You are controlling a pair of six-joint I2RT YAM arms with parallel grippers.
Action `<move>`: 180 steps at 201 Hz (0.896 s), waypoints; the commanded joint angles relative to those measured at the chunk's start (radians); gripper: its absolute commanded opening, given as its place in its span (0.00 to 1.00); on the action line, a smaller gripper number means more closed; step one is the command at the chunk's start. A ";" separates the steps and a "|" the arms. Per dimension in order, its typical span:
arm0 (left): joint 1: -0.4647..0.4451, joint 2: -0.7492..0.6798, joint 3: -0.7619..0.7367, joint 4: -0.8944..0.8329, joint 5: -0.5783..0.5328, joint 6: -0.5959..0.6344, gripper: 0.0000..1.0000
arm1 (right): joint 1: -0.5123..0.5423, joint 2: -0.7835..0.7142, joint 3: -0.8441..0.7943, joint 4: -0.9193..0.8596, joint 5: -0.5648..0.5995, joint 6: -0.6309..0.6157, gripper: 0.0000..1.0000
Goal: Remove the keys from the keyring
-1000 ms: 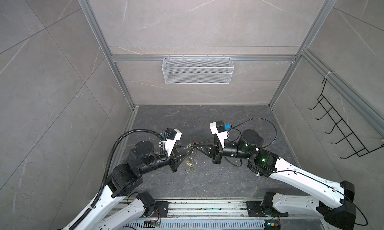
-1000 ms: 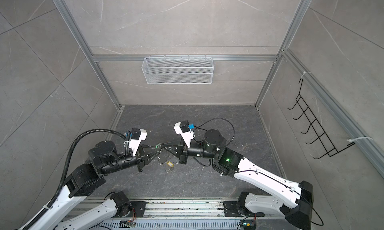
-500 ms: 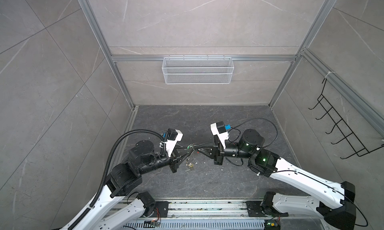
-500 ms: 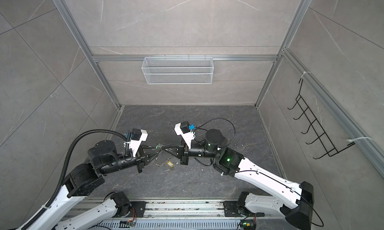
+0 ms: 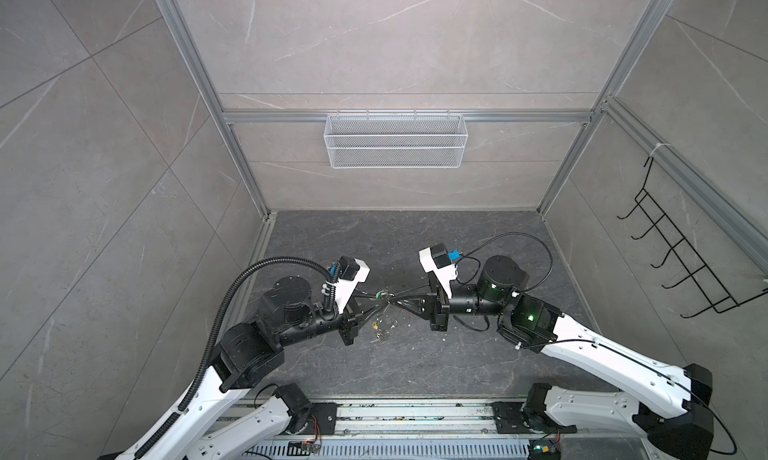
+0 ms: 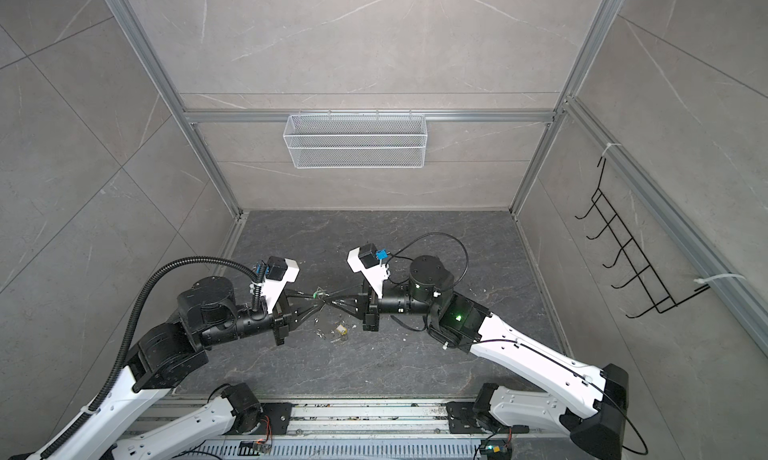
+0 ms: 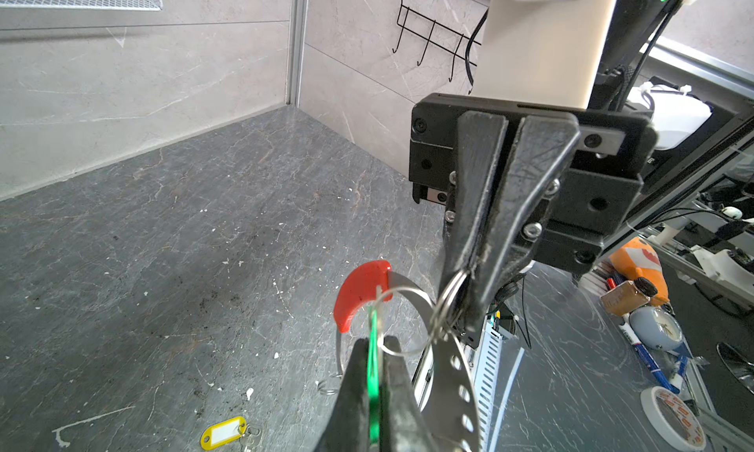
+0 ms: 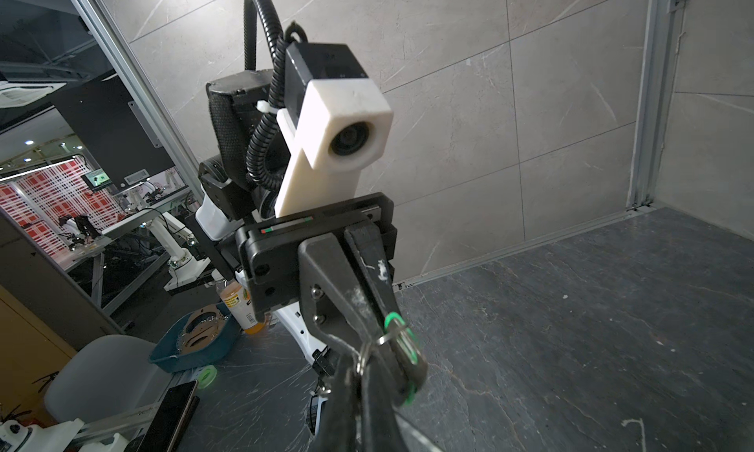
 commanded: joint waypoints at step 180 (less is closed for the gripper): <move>0.027 0.116 0.297 -0.153 -0.170 0.101 0.00 | 0.049 0.079 0.141 -0.437 -0.039 -0.165 0.00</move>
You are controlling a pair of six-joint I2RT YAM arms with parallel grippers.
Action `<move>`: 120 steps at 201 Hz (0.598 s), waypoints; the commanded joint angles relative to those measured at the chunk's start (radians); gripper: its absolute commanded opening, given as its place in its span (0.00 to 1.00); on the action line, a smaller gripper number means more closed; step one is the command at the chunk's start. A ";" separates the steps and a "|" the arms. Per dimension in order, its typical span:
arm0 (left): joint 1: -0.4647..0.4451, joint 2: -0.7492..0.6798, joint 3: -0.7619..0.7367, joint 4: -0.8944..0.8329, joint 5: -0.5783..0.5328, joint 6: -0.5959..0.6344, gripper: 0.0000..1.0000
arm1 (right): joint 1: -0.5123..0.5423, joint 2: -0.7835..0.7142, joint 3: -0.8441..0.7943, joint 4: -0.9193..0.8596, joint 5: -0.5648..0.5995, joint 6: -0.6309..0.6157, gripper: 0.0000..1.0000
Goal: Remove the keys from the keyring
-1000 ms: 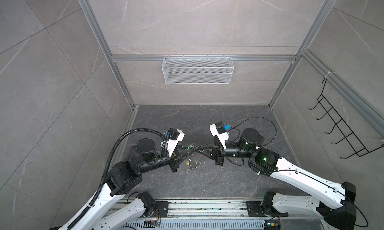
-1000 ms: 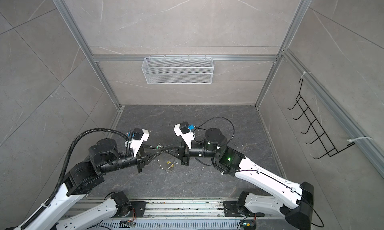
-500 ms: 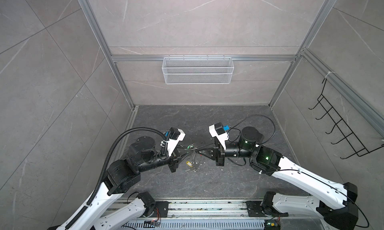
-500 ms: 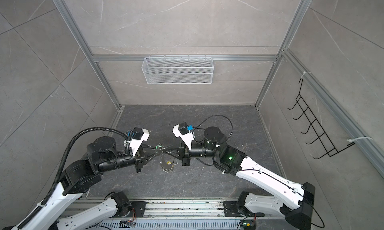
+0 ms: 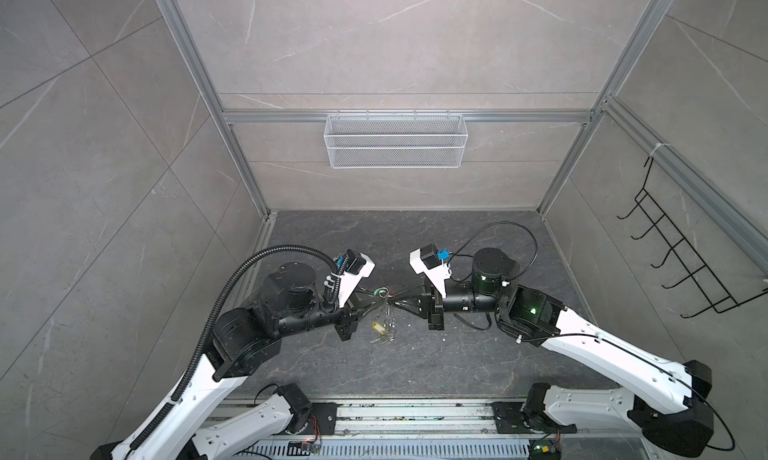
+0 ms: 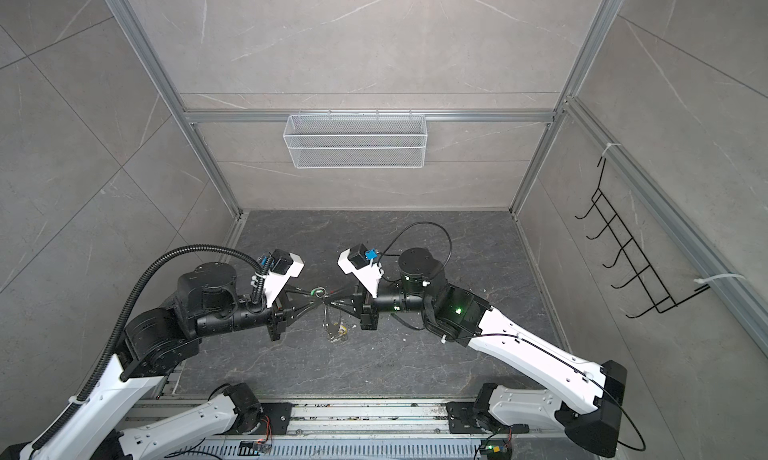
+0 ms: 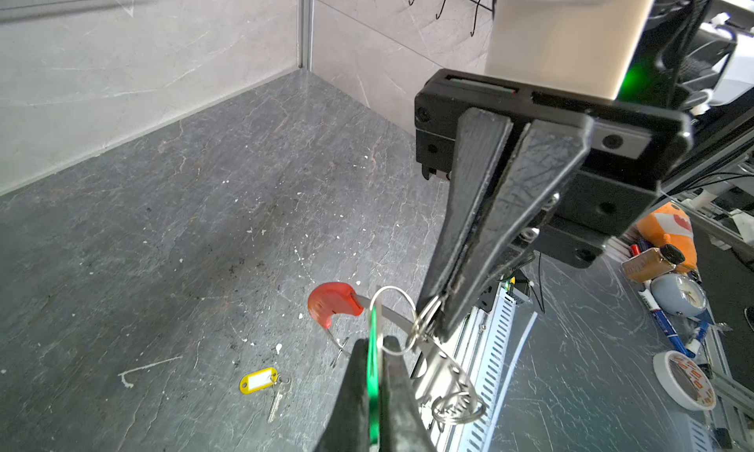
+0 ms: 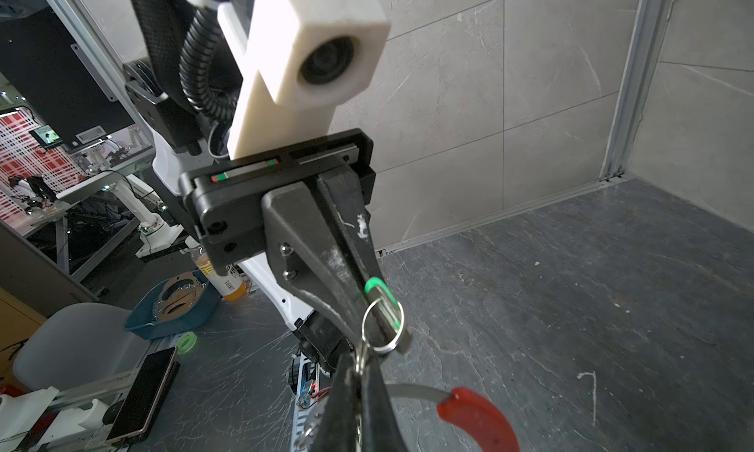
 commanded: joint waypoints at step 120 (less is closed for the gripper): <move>0.027 0.137 0.286 -0.109 -0.047 0.060 0.00 | 0.008 0.169 0.121 -0.425 -0.100 -0.107 0.00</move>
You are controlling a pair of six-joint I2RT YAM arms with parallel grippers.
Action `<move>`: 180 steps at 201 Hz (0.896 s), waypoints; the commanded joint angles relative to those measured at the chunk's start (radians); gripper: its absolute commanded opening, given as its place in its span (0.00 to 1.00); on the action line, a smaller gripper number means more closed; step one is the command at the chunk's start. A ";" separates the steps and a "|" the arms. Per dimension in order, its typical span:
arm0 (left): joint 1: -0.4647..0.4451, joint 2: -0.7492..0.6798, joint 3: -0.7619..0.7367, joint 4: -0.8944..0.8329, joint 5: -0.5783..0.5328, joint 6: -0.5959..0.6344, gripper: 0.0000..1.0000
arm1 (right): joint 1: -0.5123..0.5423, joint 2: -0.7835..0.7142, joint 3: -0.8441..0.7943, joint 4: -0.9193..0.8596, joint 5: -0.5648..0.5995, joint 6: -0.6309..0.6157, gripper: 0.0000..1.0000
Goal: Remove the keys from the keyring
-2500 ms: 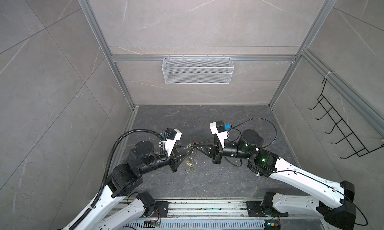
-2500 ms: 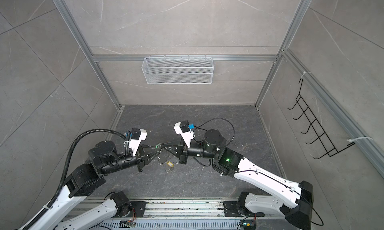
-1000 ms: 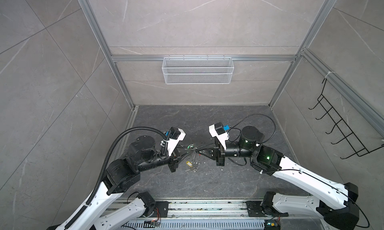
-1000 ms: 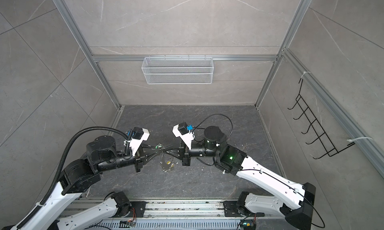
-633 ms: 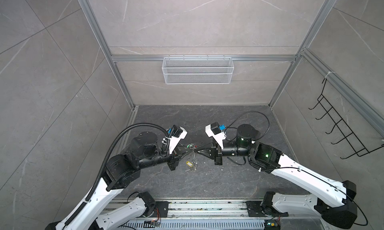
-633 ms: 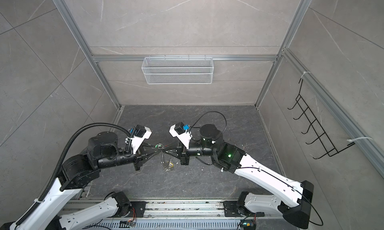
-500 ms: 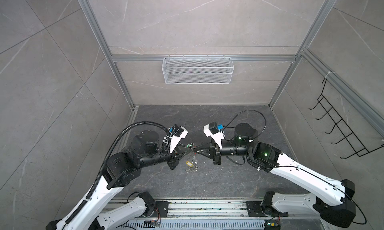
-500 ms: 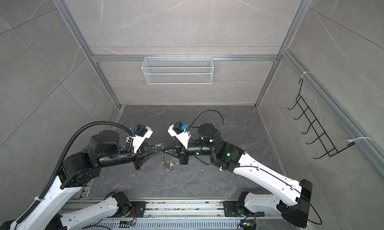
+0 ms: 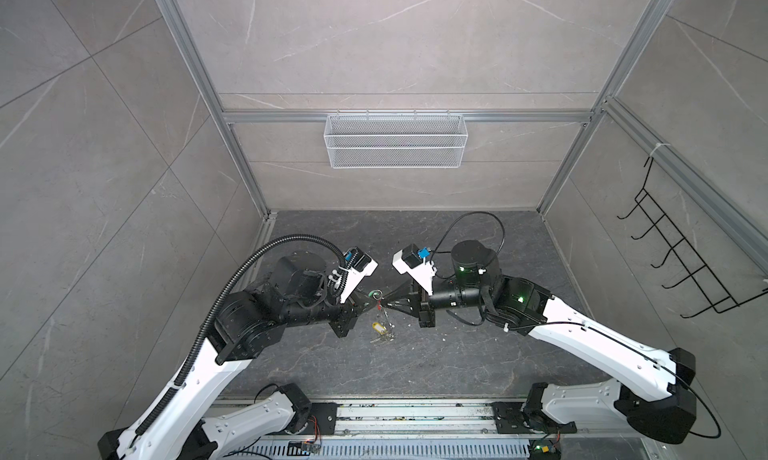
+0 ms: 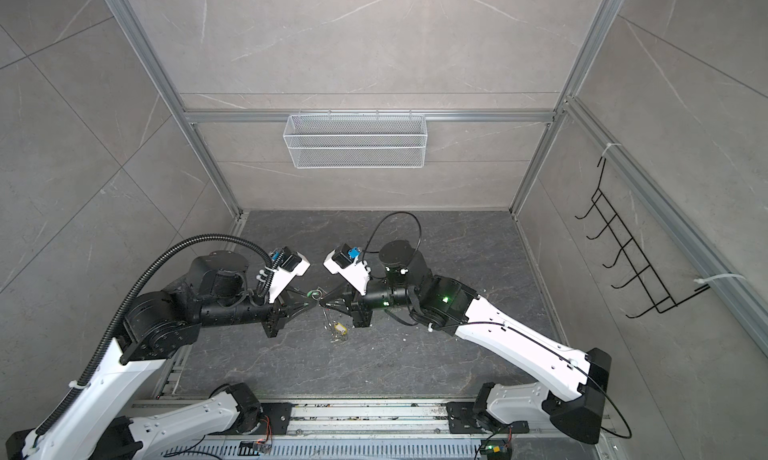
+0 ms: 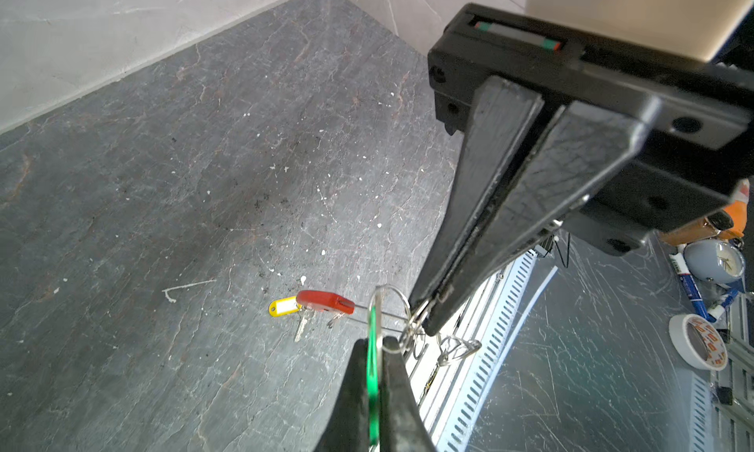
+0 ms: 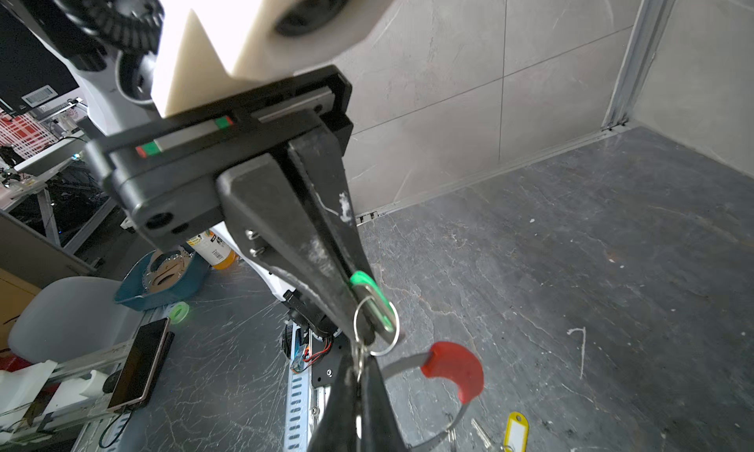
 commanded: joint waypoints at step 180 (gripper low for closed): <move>0.010 0.208 0.329 0.038 0.043 0.043 0.12 | -0.026 0.031 -0.358 0.658 -0.313 0.409 0.00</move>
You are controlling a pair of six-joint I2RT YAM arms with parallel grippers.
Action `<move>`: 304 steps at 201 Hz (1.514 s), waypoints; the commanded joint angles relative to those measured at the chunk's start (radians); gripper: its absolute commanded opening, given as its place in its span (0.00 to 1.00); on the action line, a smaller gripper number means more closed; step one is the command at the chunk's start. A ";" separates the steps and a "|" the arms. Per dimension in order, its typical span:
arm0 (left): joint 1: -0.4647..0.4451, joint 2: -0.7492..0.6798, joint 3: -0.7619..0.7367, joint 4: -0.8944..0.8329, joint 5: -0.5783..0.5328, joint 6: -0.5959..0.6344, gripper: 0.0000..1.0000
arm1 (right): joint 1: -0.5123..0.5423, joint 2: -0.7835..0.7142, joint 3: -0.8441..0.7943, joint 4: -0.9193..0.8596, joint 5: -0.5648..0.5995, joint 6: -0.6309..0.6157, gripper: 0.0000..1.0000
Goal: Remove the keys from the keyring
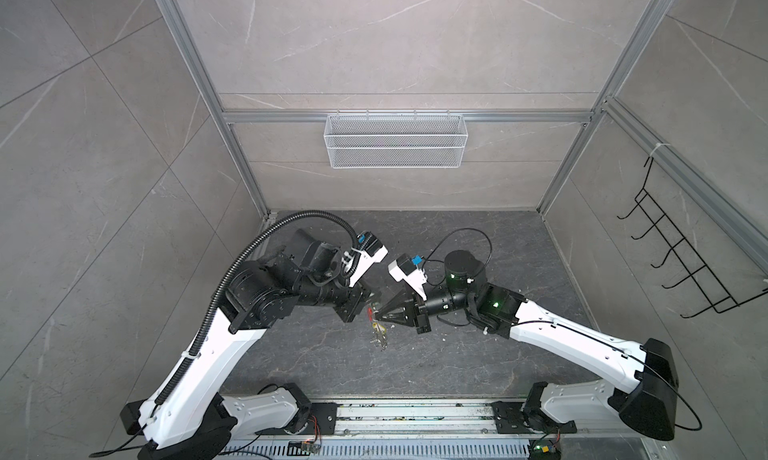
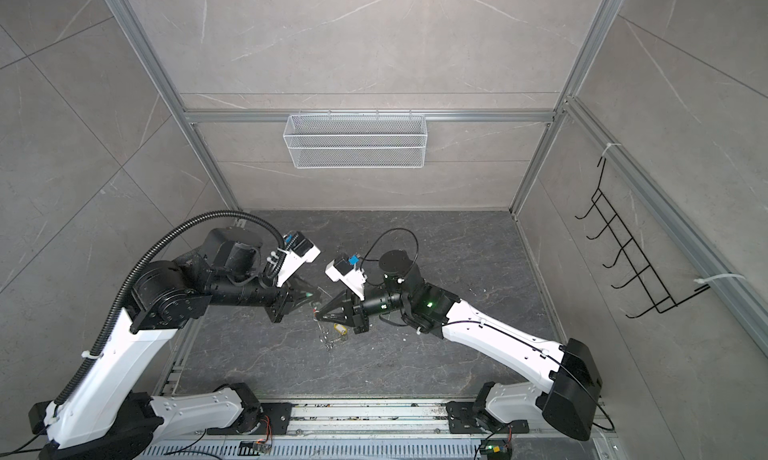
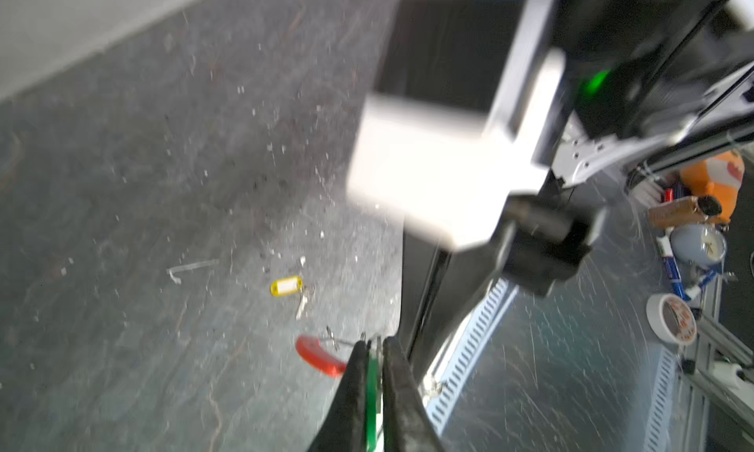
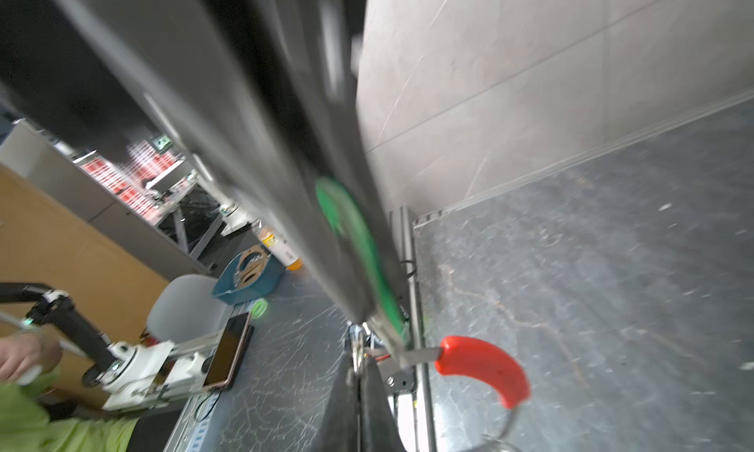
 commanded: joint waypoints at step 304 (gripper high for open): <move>0.021 -0.294 -0.478 0.641 0.195 -0.251 0.28 | -0.029 -0.150 -0.252 0.738 0.304 0.244 0.00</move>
